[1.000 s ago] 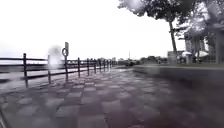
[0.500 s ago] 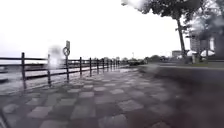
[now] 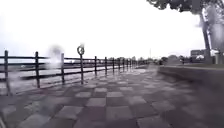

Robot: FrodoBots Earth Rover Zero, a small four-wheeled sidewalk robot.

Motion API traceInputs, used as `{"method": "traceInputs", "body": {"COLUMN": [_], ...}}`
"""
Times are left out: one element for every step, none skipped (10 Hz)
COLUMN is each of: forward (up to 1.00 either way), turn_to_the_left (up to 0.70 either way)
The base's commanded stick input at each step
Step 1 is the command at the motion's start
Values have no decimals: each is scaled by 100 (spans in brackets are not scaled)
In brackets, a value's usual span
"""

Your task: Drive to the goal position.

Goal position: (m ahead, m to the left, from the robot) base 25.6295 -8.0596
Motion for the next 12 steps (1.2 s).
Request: {"method": "traceInputs", "body": {"forward": [100,100,100,100,100,100,100,100,100,100,100,100], "turn_to_the_left": [1,1,1,1,1,1,1,1,1,1,1,1]}}
